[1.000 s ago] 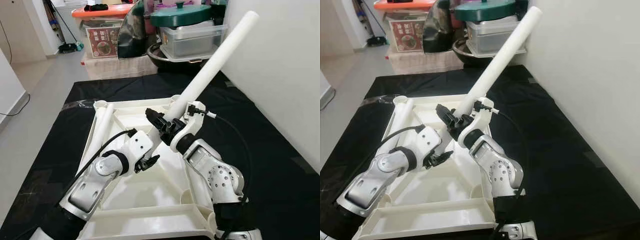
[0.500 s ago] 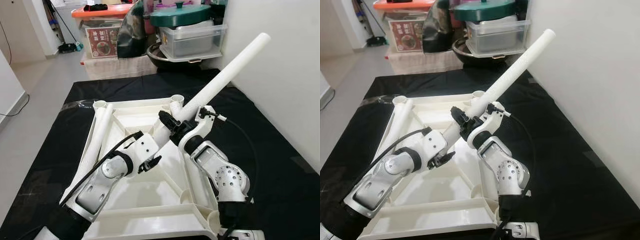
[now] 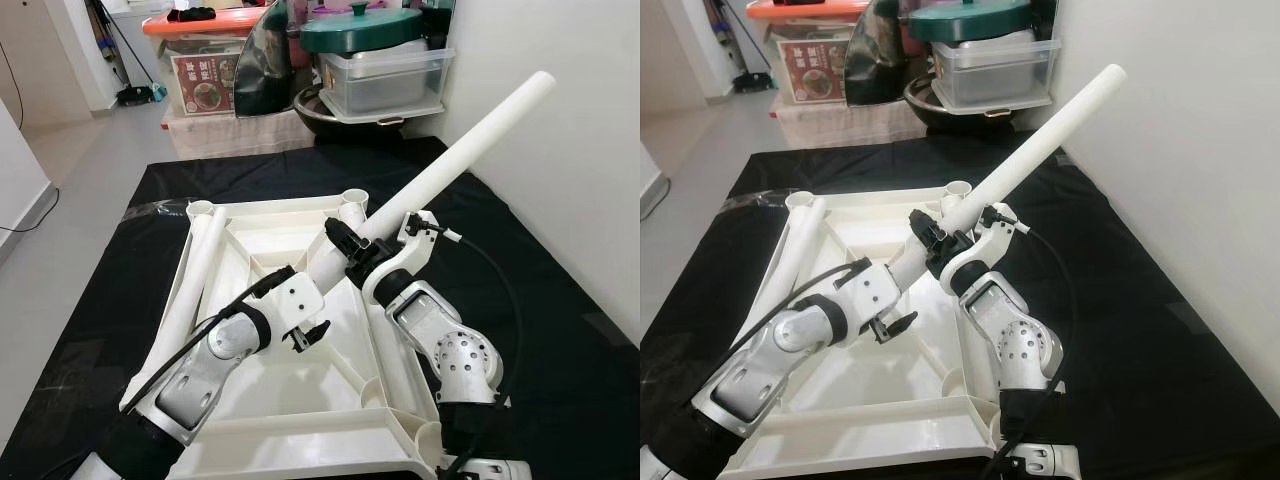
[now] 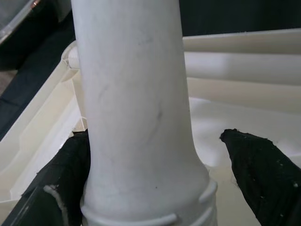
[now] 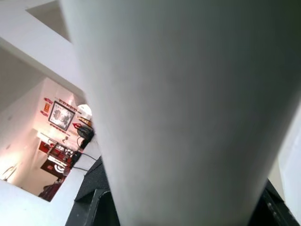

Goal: Building children table

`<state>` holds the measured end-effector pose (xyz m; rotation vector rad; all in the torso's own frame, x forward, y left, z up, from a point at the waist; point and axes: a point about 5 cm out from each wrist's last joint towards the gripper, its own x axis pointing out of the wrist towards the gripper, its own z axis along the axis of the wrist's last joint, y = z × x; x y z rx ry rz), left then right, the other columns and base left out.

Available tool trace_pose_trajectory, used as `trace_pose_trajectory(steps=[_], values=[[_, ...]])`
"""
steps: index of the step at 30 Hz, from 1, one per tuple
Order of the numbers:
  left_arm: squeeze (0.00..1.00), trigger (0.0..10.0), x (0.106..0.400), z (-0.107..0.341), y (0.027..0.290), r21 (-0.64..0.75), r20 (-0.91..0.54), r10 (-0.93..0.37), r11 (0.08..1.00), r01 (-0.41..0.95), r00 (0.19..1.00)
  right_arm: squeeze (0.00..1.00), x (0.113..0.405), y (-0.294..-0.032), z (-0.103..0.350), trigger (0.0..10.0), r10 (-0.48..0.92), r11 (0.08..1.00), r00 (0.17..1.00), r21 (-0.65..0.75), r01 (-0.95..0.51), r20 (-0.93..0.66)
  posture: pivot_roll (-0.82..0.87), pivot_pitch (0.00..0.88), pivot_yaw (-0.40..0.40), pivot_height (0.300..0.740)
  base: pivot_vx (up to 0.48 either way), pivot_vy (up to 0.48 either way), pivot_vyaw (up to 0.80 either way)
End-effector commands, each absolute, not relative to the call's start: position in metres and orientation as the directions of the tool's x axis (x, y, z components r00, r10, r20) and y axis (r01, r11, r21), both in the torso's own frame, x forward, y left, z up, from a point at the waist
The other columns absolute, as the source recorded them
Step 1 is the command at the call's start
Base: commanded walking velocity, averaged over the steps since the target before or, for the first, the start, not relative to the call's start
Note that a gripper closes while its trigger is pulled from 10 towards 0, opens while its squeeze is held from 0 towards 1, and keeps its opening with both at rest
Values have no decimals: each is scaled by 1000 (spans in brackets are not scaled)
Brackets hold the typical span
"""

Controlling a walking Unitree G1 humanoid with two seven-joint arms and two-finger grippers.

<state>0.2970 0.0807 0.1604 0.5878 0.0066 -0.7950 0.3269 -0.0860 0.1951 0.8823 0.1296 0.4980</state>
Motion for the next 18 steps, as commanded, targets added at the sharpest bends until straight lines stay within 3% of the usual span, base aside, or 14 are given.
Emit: trace_pose_trajectory(steps=[1, 5, 6, 11, 18], values=[[1000, 10000, 293, 164, 75, 476, -207, -698, 540, 694, 686, 0, 328, -70, 215, 0, 517, 473, 838, 759, -449, 173, 28, 0, 23, 740, 0, 0, 0], [945, 10000, 286, 177, 70, 439, -150, -751, 532, 724, 643, 0, 335, -79, 219, 0, 489, 519, 855, 730, -445, 173, 39, 0, 10, 740, 0, 0, 0], [0, 10000, 279, 180, 66, 432, -139, -788, 496, 753, 599, 0, 339, -84, 222, 0, 472, 540, 864, 717, -440, 176, 41, 0, 9, 740, 0, 0, 0], [0, 10000, 257, 182, 59, 426, -124, -864, 399, 812, 489, 0, 349, -98, 235, 0, 422, 605, 884, 665, -439, 200, 41, 0, 10, 740, 0, 0, 0], [0, 10000, 265, 184, 65, 445, -102, -820, 469, 763, 564, 0, 357, -109, 241, 0, 391, 660, 896, 614, -432, 210, 50, 0, 3, 740, 0, 0, 0]])
